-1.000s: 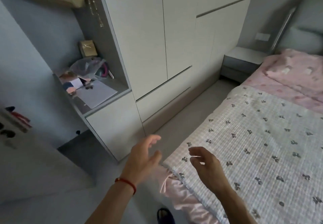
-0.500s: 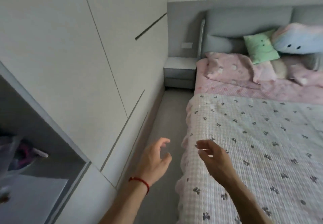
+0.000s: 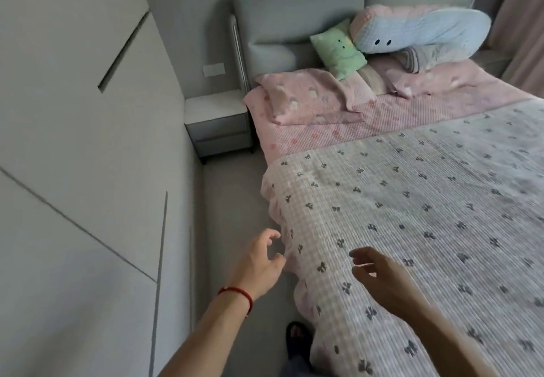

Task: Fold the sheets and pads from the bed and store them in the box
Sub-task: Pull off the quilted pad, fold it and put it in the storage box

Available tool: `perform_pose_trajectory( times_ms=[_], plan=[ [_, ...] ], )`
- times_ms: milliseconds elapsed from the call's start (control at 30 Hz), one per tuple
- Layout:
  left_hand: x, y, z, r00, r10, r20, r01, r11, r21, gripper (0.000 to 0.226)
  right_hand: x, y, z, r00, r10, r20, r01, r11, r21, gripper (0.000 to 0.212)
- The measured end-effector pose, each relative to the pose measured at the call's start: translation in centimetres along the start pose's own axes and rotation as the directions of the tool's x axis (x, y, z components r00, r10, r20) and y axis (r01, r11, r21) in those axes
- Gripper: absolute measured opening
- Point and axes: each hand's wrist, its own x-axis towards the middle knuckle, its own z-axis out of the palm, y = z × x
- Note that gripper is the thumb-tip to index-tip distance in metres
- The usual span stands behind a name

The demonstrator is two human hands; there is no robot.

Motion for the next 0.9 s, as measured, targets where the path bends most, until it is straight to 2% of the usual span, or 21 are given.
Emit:
perform_pose_trajectory(
  times_ms=[133, 233, 333, 433, 500, 600, 667, 700, 767, 900],
  plan=[
    [14.4, -1.7, -0.8, 0.997, -0.064, 0.049, 0.058, 0.991, 0.122, 0.037, 15.6, 1.9, 2.8, 0.98, 0.158, 0.117, -0.151, 0.986, -0.069, 0.042],
    [25.8, -2.6, 0.2, 0.987, -0.114, 0.109, 0.09, 0.974, 0.208, 0.035, 27.9, 3.8, 5.9, 0.955, 0.229, 0.187, -0.21, 0.971, -0.116, 0.06],
    [36.4, -4.1, 2.2, 0.982, -0.109, 0.152, 0.054, 0.944, 0.326, 0.035, 38.4, 5.3, 10.1, 0.933, 0.344, 0.102, -0.333, 0.936, -0.109, 0.074],
    [48.0, -6.0, 5.3, 0.98, -0.061, 0.188, -0.023, 0.91, 0.415, 0.035, 47.4, 7.9, 15.7, 0.813, 0.582, -0.003, -0.579, 0.809, -0.102, 0.084],
    [54.9, -6.6, 7.3, 0.98, -0.044, 0.192, -0.045, 0.899, 0.436, 0.035, 50.5, 9.7, 18.7, 0.781, 0.625, -0.025, -0.623, 0.775, -0.106, 0.092],
    [64.7, -8.1, 10.4, 0.981, -0.005, 0.194, -0.087, 0.88, 0.466, 0.042, 52.2, 11.1, 21.6, 0.748, 0.655, -0.102, -0.658, 0.714, -0.238, 0.108],
    [70.4, -9.5, 13.0, 0.975, -0.003, 0.222, -0.111, 0.86, 0.499, 0.06, 52.9, 11.6, 23.1, 0.693, 0.708, -0.135, -0.714, 0.649, -0.264, 0.105],
    [73.1, -9.7, 14.2, 0.972, -0.015, 0.234, -0.114, 0.841, 0.53, 0.074, 53.4, 11.5, 23.5, 0.691, 0.702, -0.174, -0.719, 0.641, -0.268, 0.102],
    [76.0, -10.4, 15.9, 0.961, -0.073, 0.267, -0.112, 0.78, 0.616, 0.094, 53.5, 11.3, 24.1, 0.69, 0.703, -0.169, -0.718, 0.637, -0.281, 0.098],
    [77.5, -11.1, 18.2, 0.984, -0.005, 0.179, -0.133, 0.648, 0.75, 0.098, 53.9, 10.8, 24.3, 0.658, 0.723, -0.211, -0.744, 0.58, -0.332, 0.098]
  ],
)
